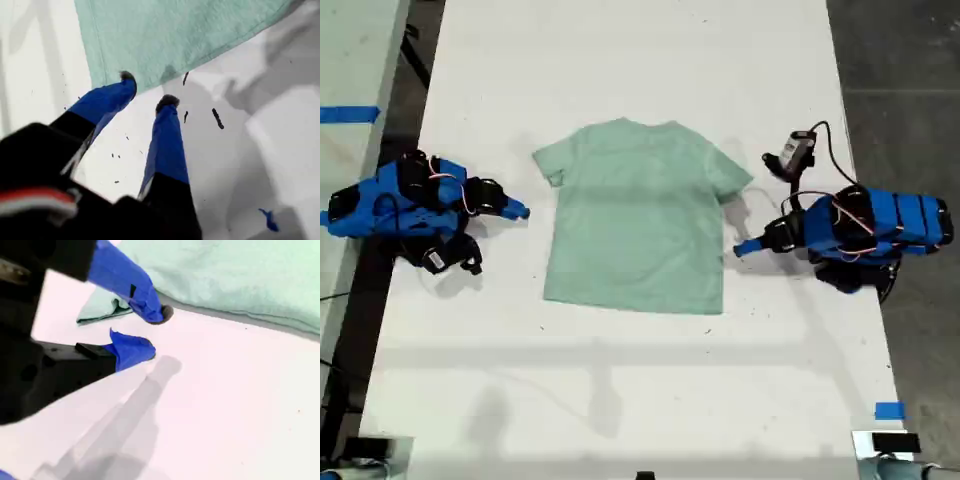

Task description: Fold tshirt

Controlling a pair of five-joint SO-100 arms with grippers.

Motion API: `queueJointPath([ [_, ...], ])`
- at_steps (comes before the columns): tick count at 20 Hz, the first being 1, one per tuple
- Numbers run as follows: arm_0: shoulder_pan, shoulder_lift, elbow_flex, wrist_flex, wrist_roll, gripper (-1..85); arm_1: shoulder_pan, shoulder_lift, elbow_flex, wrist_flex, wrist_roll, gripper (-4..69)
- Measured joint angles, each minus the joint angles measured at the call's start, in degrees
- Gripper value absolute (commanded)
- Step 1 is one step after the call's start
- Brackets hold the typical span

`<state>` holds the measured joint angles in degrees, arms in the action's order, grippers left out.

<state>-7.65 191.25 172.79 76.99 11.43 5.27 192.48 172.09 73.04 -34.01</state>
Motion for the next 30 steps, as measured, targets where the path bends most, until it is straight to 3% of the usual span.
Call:
queueJointPath([
  [2,0.7,0.0,0.0,0.0,0.0,0.1,2.1,-0.1,0.7,-0.8,2.5,-1.4],
  [5,1.5,0.0,0.0,0.0,0.1,0.1,5.7,0.1,0.7,-1.7,28.1,-1.4],
  [7,1.4,0.0,0.0,0.0,0.0,0.1,5.7,0.5,0.7,-1.8,34.2,-1.4],
  [12,1.4,0.0,0.0,0.0,0.0,4.5,5.7,0.3,0.7,-1.8,35.2,-1.4],
  [13,1.4,0.0,0.0,0.0,0.0,0.2,5.7,0.3,0.7,-1.8,34.0,-1.4],
  [15,1.4,0.0,0.0,0.0,0.0,2.5,5.6,0.3,0.7,-1.8,32.3,-1.4],
  [21,1.2,-0.2,0.1,-1.8,-5.3,0.1,0.9,0.3,0.7,-1.0,39.6,-1.3],
  [25,2.5,-8.0,-5.2,-5.0,-6.0,0.1,-1.4,-1.8,-3.7,-0.6,40.6,-1.3],
  [30,-1.8,-33.3,-27.4,-4.9,0.8,0.1,4.9,-25.8,-25.4,1.6,30.7,-1.3],
])
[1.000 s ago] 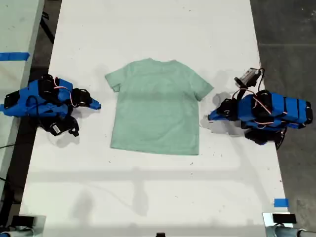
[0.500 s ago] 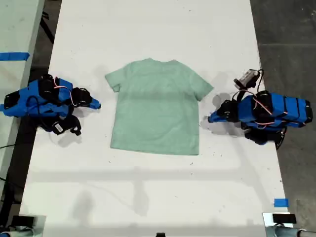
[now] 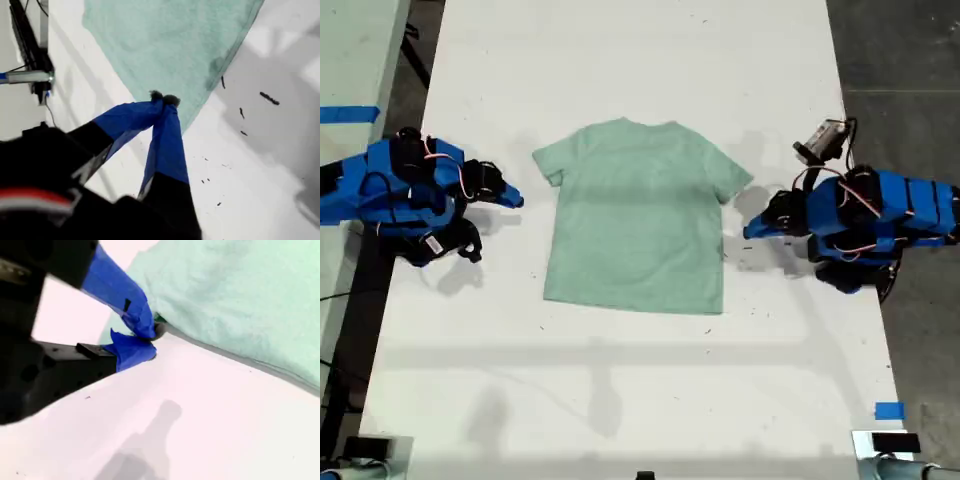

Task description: Fold tshirt

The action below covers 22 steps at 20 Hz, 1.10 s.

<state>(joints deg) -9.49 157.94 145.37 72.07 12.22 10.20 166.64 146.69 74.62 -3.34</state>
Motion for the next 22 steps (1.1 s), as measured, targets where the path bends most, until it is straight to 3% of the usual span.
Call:
queueJointPath([
  [7,-15.7,-31.3,-36.6,12.1,17.8,0.1,19.4,-23.6,-28.5,9.1,-20.0,-1.3],
  [14,-29.4,-52.2,-58.8,19.1,27.9,0.0,34.5,-39.9,-48.2,16.0,-33.4,-1.3],
  [15,-30.5,-53.6,-59.9,19.4,28.5,0.0,35.5,-40.9,-48.7,16.1,-34.4,5.9],
  [16,-31.1,-54.2,-60.3,19.5,28.7,0.0,36.2,-41.5,-48.7,16.3,-35.2,21.6],
  [17,-31.3,-54.8,-60.4,19.6,29.1,0.0,36.8,-42.1,-48.7,16.3,-36.1,29.8],
  [22,-31.1,-56.1,-60.4,19.5,29.4,0.0,39.8,-43.5,-41.4,14.2,-39.1,33.7],
])
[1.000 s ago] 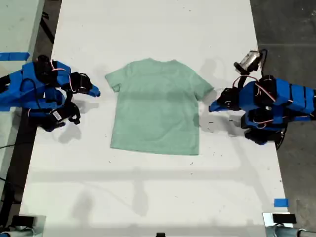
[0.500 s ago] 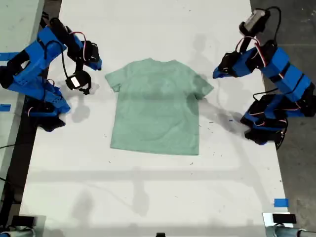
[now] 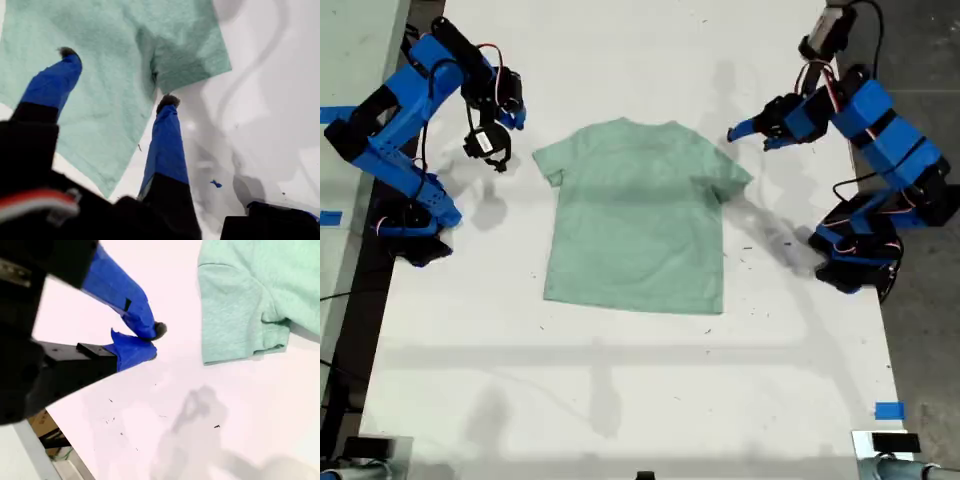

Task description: Fold tshirt

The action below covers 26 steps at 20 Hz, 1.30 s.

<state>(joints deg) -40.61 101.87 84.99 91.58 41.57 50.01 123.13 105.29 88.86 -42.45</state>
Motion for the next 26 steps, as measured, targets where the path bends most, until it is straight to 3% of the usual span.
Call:
queueJointPath([
  [8,0.0,-0.4,0.3,-1.1,0.4,0.0,6.2,-4.0,24.3,-21.5,-3.7,32.2],
  [13,0.0,-0.9,2.0,-2.0,0.4,0.0,7.3,-14.3,27.2,-32.0,-4.2,30.8],
  [16,0.0,-0.9,3.1,-2.1,0.4,0.0,7.3,-18.8,27.5,-35.8,-4.2,24.9],
  [17,0.0,-0.9,3.3,-2.1,0.4,0.0,7.3,-20.3,27.4,-36.6,-4.3,18.9],
  [19,0.0,-0.9,3.7,-3.0,0.4,0.0,7.4,-21.1,27.2,-36.8,-4.5,-1.5],
  [26,-0.1,-0.9,4.7,-3.0,0.3,0.0,7.3,-23.3,25.0,-37.5,-4.4,-1.5],
])
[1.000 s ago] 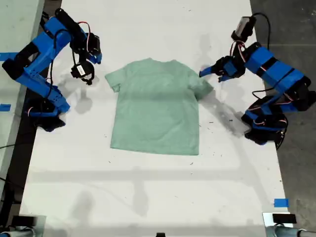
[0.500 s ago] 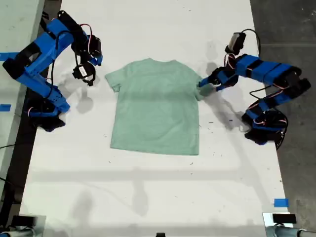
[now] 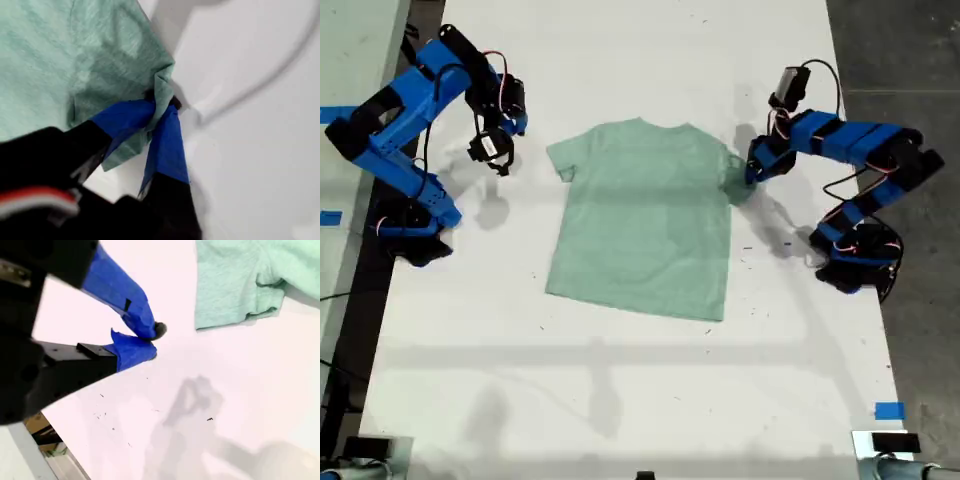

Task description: Fold tshirt

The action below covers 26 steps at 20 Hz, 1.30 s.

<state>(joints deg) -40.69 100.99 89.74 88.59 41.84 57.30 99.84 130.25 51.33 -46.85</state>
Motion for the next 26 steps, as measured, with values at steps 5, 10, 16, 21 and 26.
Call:
queueJointPath([
  [5,0.0,0.1,1.8,-0.3,0.0,0.0,-3.2,4.7,-6.3,13.0,0.7,-1.5],
  [10,0.0,0.9,2.5,-0.8,0.1,0.0,-11.2,9.6,-20.0,22.8,5.8,-1.5],
  [16,0.0,0.9,2.5,-1.1,-0.1,0.0,-19.7,0.2,-26.1,6.3,15.8,-1.5],
  [21,0.0,0.9,2.6,-1.1,-0.6,0.0,-22.2,-19.2,-35.7,-6.9,16.8,-0.8],
  [26,0.0,0.9,2.6,-1.1,-1.1,0.0,-23.7,-35.9,-49.3,-6.9,13.9,37.8],
])
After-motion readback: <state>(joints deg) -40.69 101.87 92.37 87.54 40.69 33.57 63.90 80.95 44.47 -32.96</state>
